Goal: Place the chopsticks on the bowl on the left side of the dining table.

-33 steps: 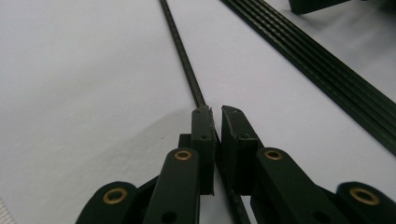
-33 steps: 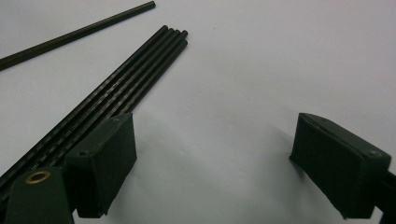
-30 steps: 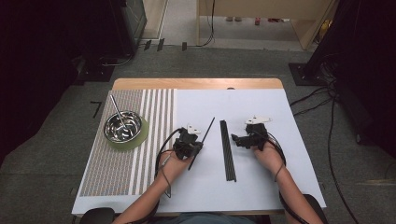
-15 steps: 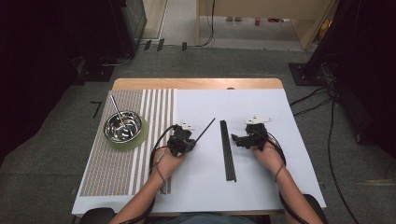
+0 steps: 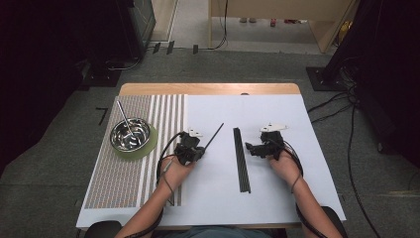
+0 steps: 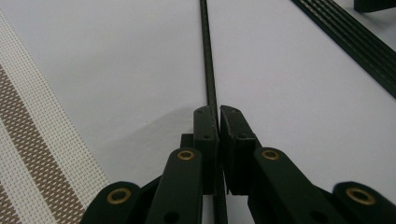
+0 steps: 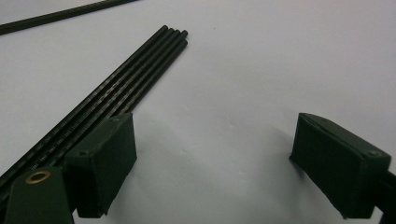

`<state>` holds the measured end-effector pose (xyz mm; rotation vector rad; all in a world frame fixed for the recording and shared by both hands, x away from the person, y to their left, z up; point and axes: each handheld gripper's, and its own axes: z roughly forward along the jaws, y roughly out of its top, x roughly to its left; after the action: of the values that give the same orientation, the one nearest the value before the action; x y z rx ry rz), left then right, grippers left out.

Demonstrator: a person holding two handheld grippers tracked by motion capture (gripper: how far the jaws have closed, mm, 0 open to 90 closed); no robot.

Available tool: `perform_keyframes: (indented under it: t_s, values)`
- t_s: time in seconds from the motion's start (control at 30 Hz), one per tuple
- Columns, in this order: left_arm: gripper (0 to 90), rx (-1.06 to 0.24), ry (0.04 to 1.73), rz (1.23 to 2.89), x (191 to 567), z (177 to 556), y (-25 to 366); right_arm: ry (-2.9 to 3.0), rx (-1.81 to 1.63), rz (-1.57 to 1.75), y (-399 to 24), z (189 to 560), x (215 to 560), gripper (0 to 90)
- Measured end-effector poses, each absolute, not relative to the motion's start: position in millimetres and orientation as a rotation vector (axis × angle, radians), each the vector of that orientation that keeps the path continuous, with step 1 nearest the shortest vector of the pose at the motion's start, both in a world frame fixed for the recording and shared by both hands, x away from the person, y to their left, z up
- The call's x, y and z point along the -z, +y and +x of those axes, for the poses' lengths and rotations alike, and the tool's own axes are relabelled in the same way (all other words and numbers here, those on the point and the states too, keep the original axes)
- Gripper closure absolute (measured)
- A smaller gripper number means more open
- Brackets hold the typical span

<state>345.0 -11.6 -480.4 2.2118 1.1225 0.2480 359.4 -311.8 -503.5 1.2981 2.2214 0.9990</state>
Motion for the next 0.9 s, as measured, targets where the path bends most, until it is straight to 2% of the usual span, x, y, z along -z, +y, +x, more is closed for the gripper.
perform_keyframes:
  t_s: [0.9]
  values:
    - [87.5,-0.167,1.144,2.177,467,351,-4,2.222,-1.0,1.298,-312,360,503,13.6]
